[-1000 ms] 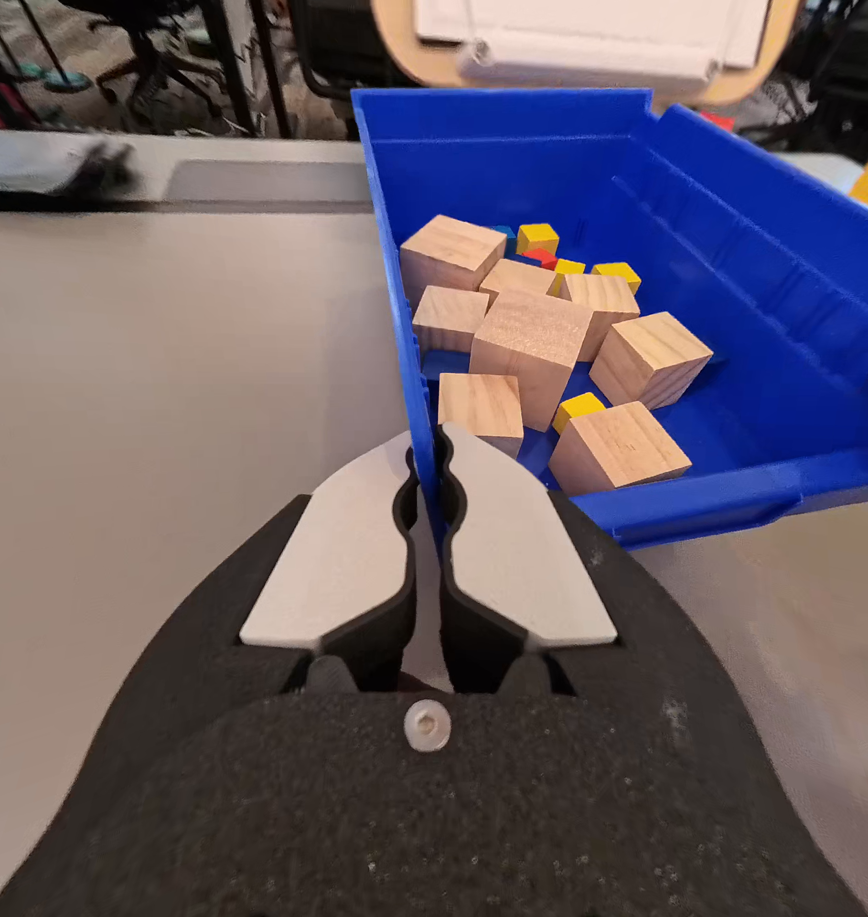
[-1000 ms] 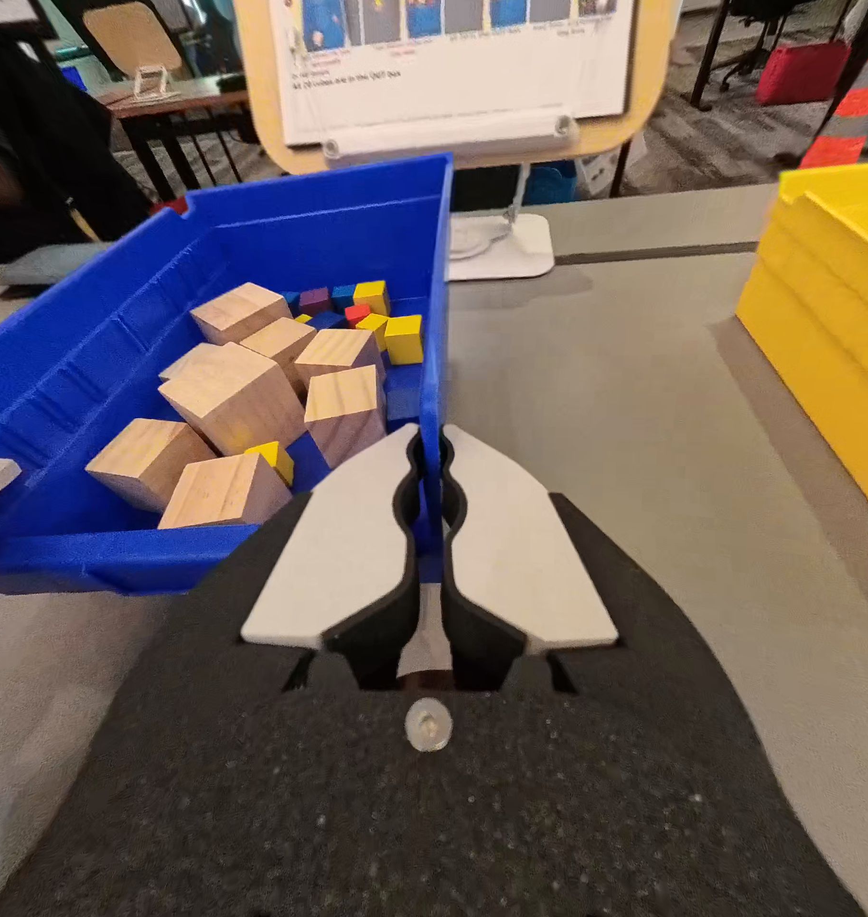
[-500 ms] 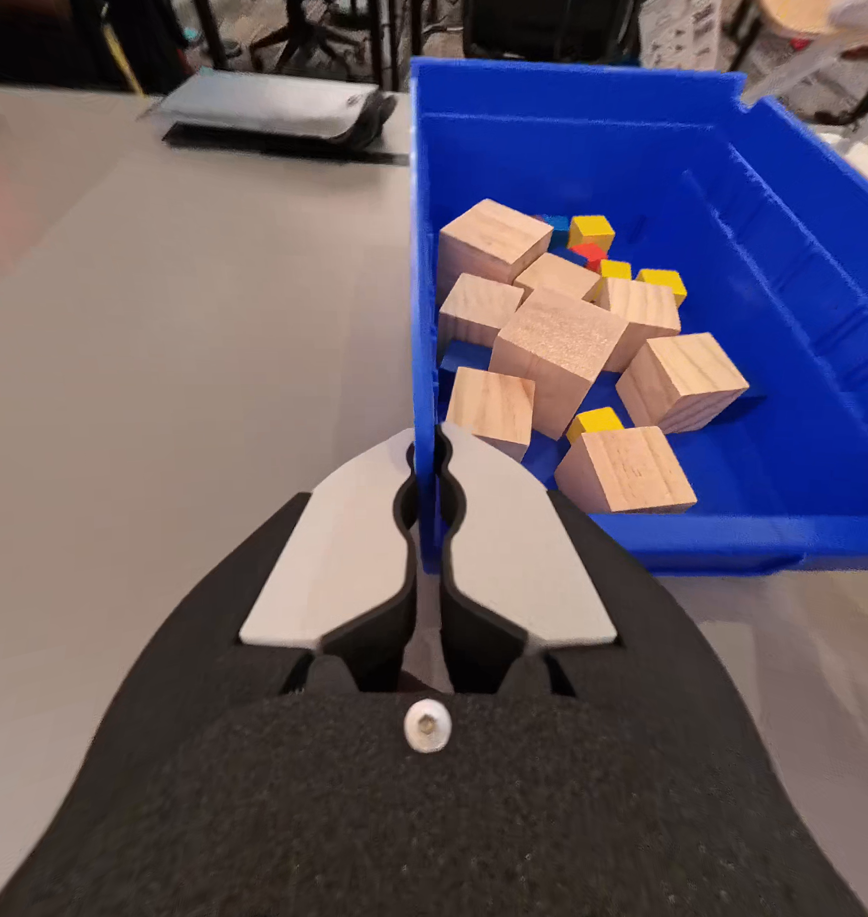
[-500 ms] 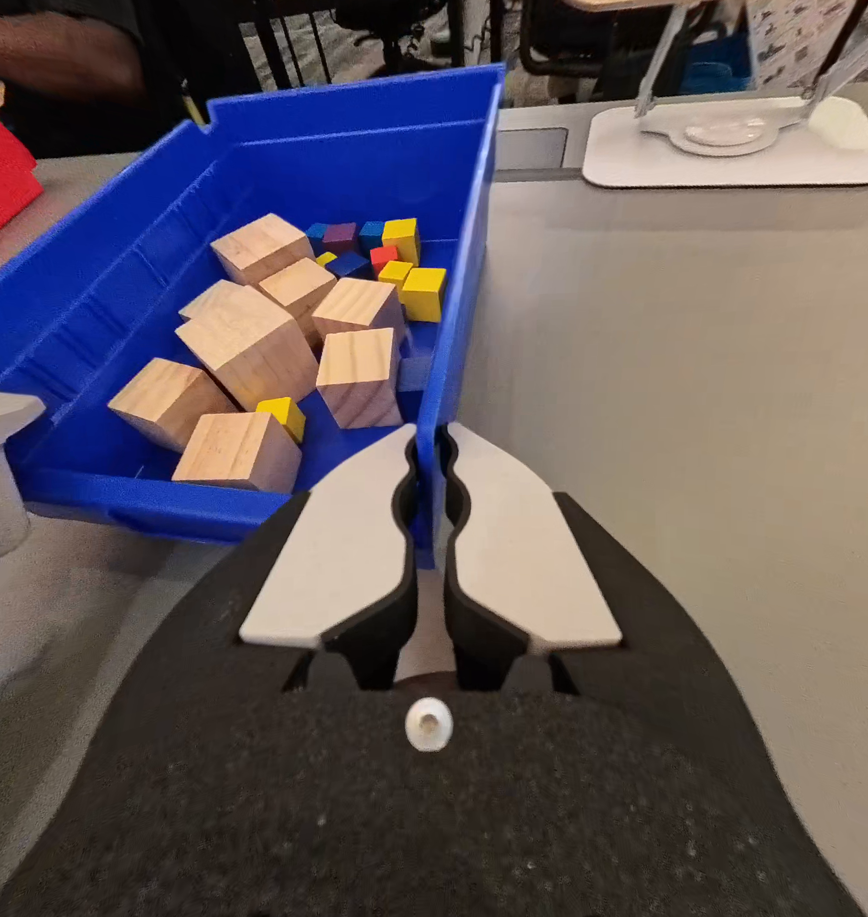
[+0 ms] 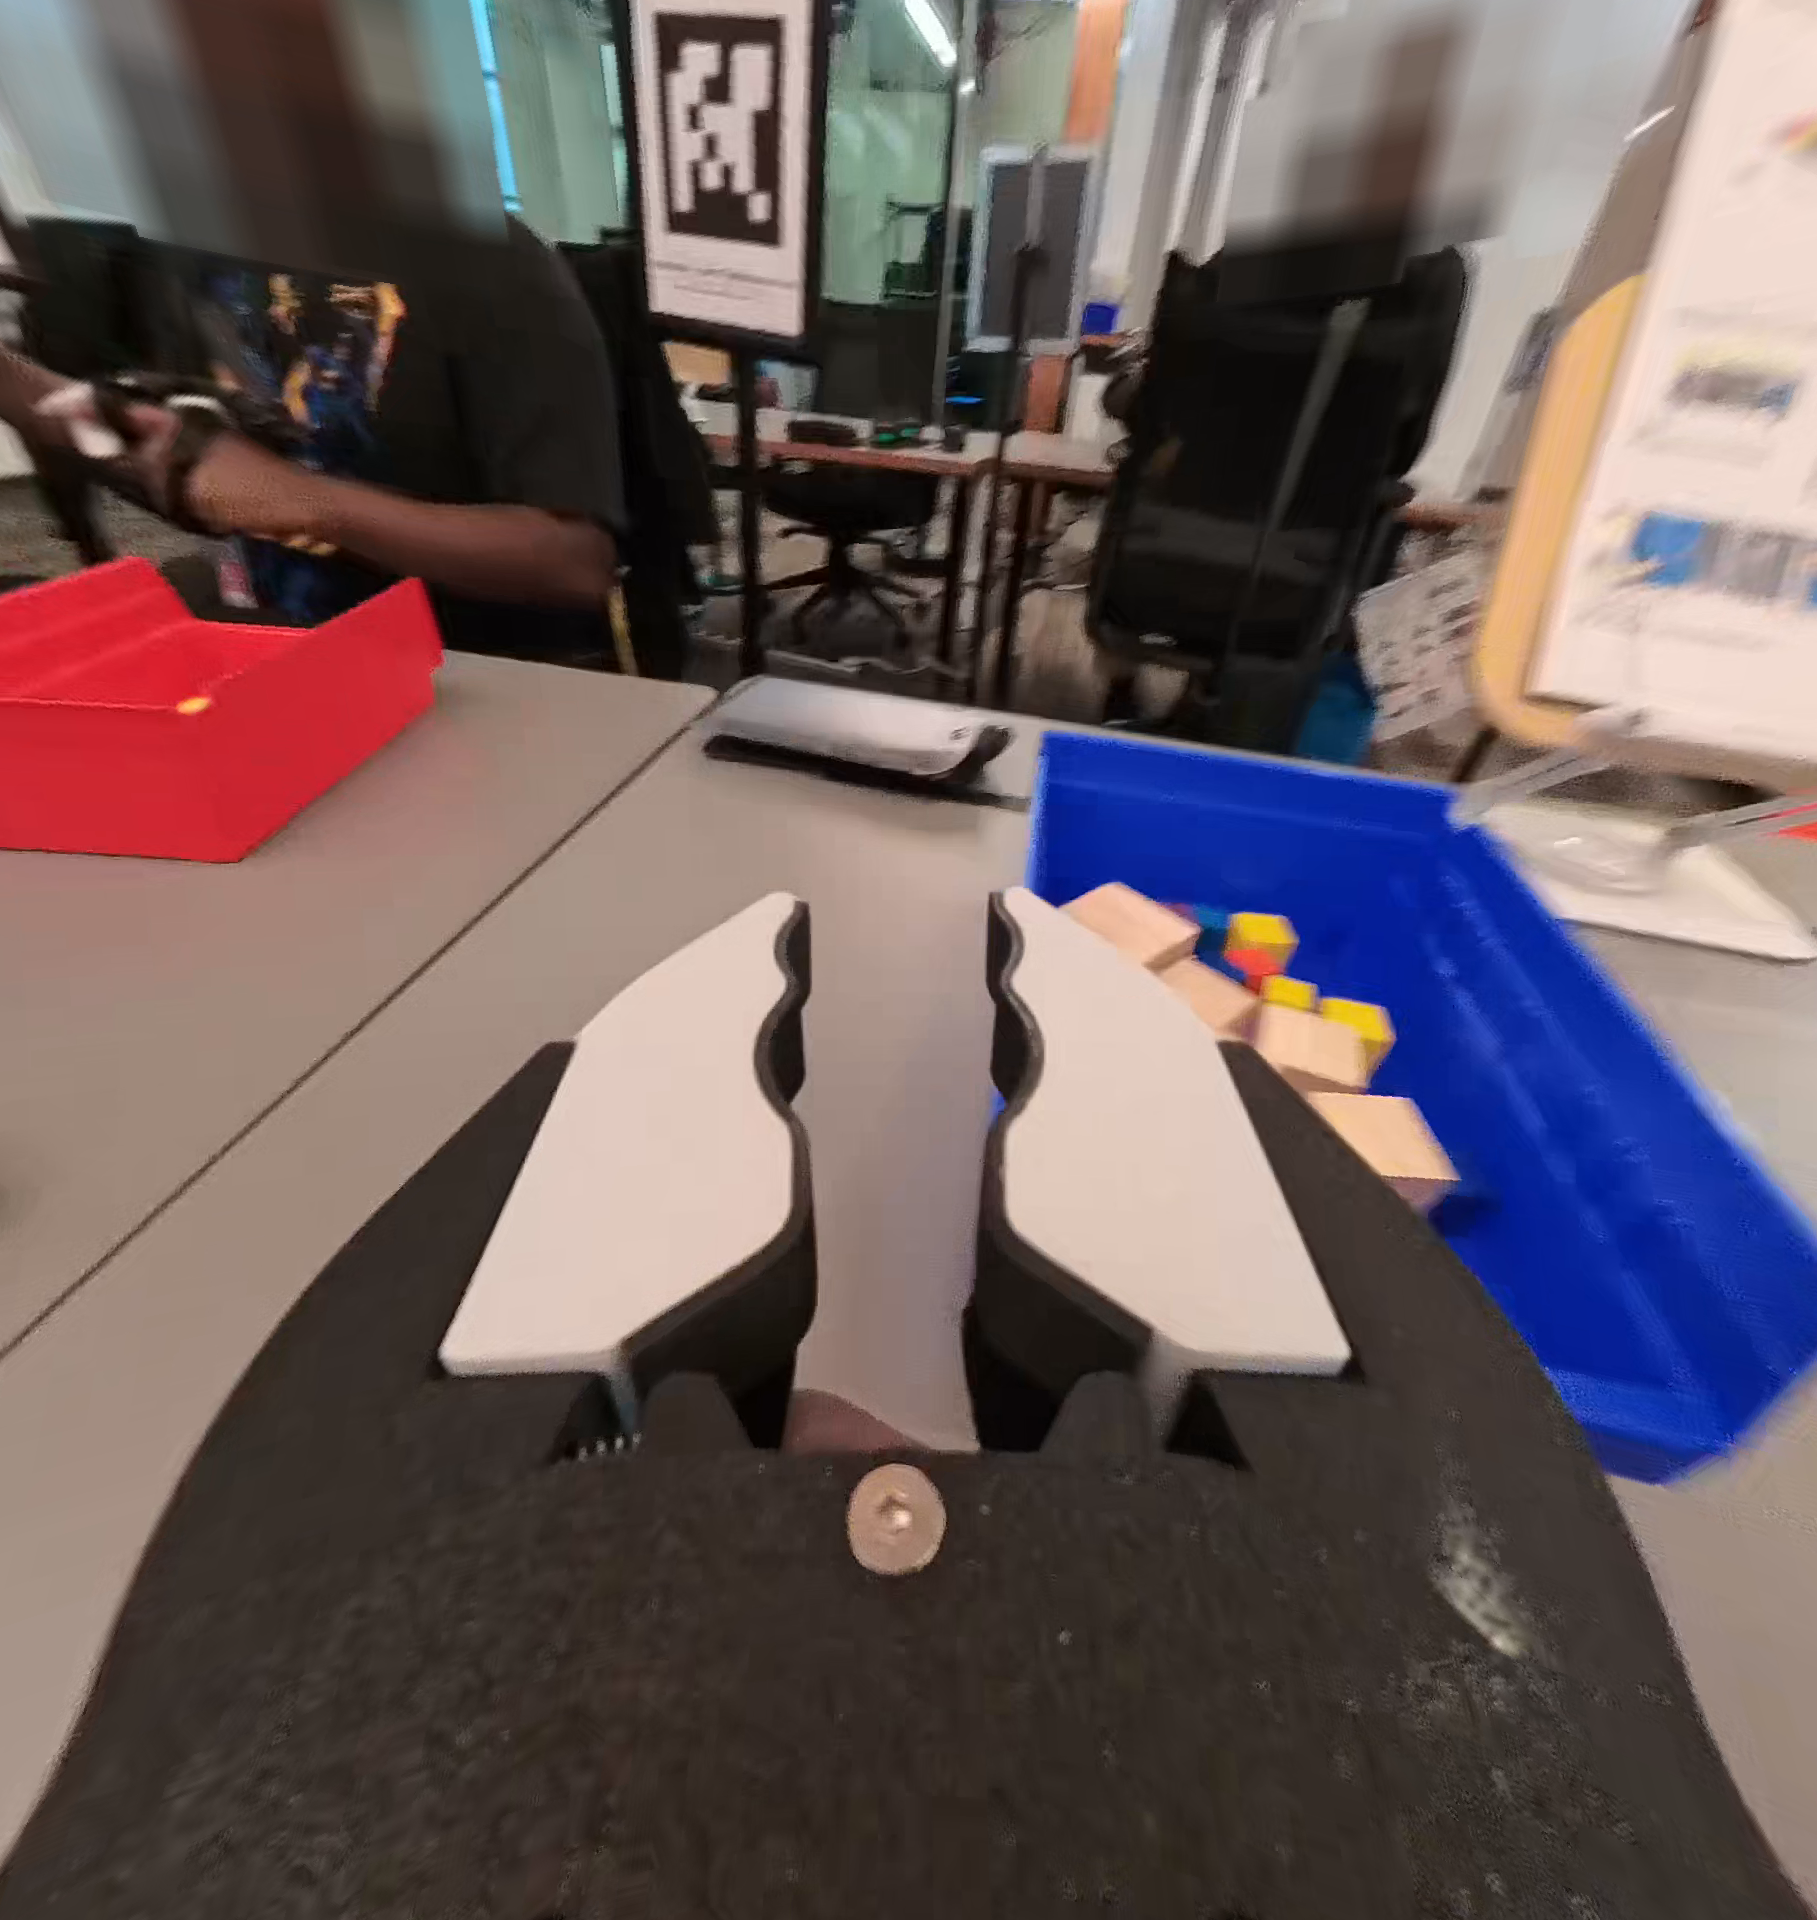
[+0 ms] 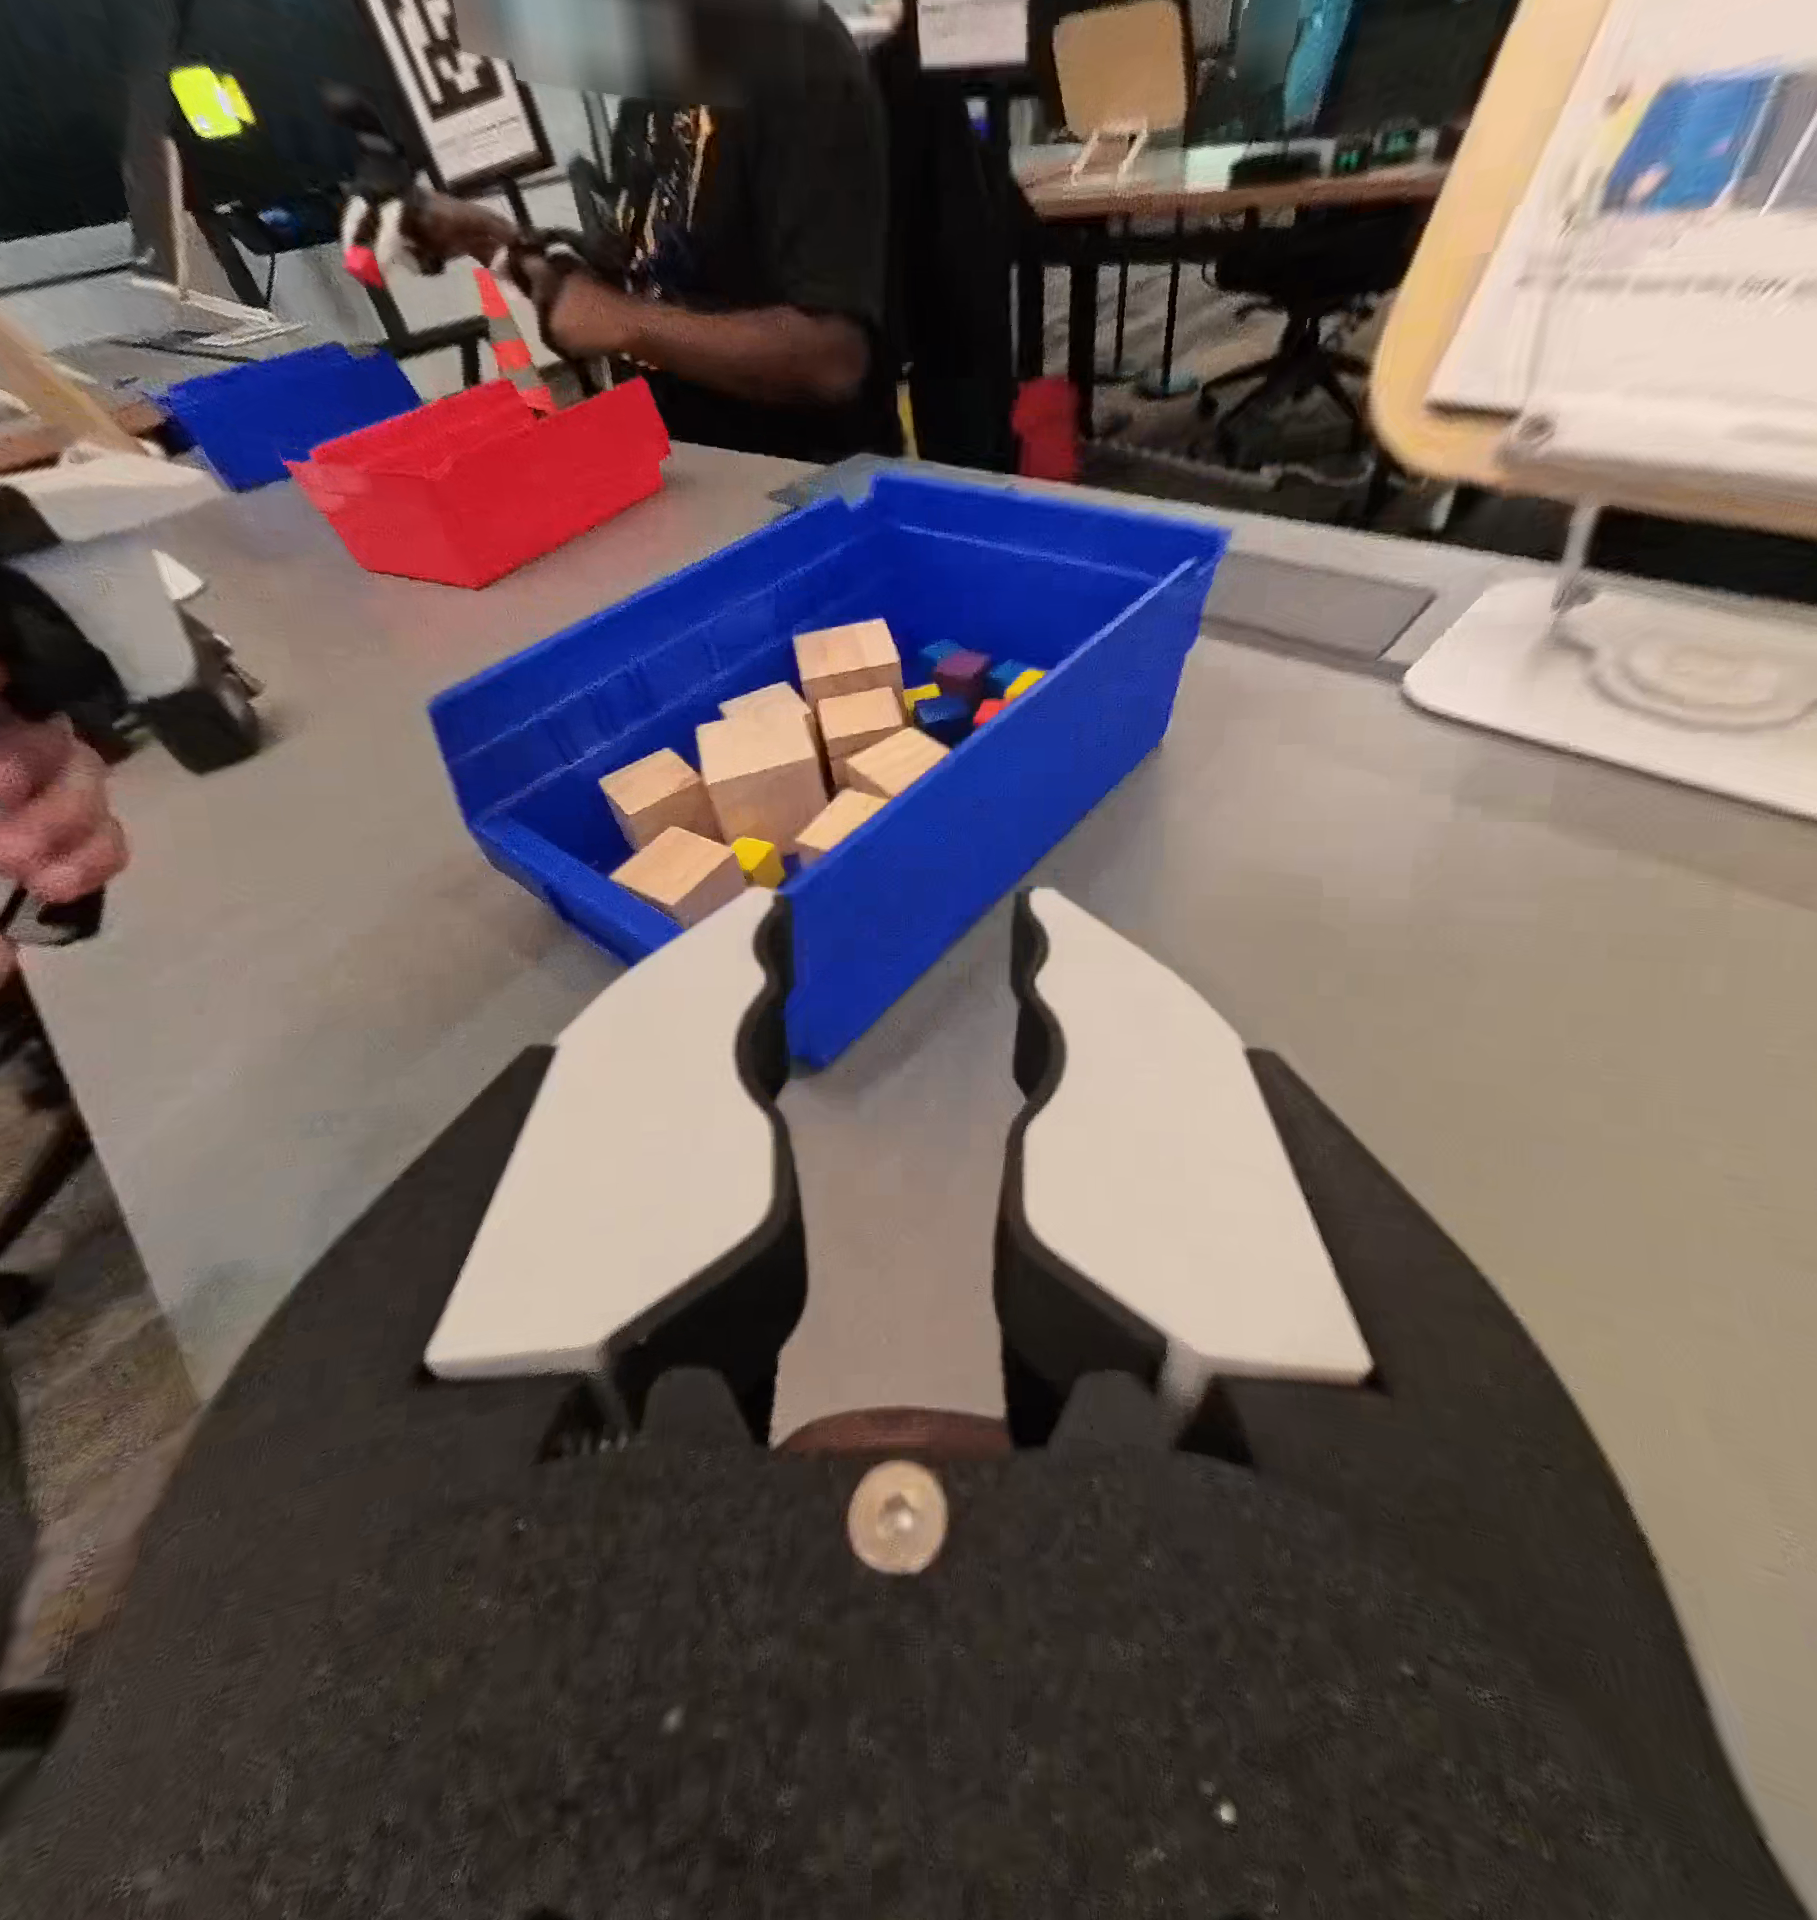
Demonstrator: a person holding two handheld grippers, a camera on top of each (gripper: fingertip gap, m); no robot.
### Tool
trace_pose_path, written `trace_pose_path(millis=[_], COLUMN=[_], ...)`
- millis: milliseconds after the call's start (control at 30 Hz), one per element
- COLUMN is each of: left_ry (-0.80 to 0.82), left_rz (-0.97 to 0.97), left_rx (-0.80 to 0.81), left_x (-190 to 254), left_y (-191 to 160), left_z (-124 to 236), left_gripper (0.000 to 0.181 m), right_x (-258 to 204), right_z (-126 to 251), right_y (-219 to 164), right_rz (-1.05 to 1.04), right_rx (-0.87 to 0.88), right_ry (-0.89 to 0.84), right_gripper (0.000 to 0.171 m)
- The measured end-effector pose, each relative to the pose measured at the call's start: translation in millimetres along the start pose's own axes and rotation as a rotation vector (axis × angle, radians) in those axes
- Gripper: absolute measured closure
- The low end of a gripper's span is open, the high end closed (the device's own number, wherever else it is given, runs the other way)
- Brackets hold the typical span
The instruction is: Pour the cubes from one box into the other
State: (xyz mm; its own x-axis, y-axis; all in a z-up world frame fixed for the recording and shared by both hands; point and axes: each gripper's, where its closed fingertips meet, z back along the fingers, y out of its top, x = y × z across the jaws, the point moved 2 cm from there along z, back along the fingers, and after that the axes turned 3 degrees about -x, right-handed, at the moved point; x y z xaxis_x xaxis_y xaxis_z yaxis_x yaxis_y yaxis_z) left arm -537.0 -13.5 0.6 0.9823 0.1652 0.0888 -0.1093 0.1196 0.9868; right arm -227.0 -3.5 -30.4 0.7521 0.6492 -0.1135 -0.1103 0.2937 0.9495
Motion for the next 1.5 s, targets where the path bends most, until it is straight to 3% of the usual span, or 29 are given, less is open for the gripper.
trace_pose_path(millis=[67,167,300,467,600,667,867,1067,1267,1500], left_ry=[-0.102,-0.194,-0.248,-0.167,-0.203,-0.203,-0.226,-0.219,-0.244,-0.316], left_rz=[0.07,0.139,0.124,0.025,0.022,-0.023,-0.115,-0.077,-0.034,0.036], left_rx=[-0.033,-0.228,-0.308,-0.376,-0.356,-0.341,-0.312,-0.31,-0.362,-0.569], left_x=[20,60,108,110,116,118,129,123,126,136], left_y=[-3,-45,-95,-147,-137,-135,-136,-134,-140,-169], left_z=[11,20,48,75,65,61,66,68,68,68], left_gripper=[0.15,0.154,0.146,0.145,0.143,0.143,0.143,0.142,0.143,0.134], right_x=[39,139,245,316,328,335,329,316,314,314], right_z=[42,130,249,326,338,337,323,307,306,308], right_y=[7,5,-53,-123,-120,-131,-133,-133,-134,-135], right_rz=[0.08,0.133,0.094,-0.249,-0.445,-0.484,-0.402,-0.338,-0.29,-0.288], right_rx=[0.004,0.093,0.084,0.036,0.207,0.184,0.12,0.074,0.052,0.059], right_ry=[-0.052,-0.376,-0.667,-0.753,-0.599,-0.61,-0.636,-0.626,-0.645,-0.654], right_gripper=[0.132,0.135,0.134,0.129,0.13,0.13,0.13,0.13,0.129,0.125])
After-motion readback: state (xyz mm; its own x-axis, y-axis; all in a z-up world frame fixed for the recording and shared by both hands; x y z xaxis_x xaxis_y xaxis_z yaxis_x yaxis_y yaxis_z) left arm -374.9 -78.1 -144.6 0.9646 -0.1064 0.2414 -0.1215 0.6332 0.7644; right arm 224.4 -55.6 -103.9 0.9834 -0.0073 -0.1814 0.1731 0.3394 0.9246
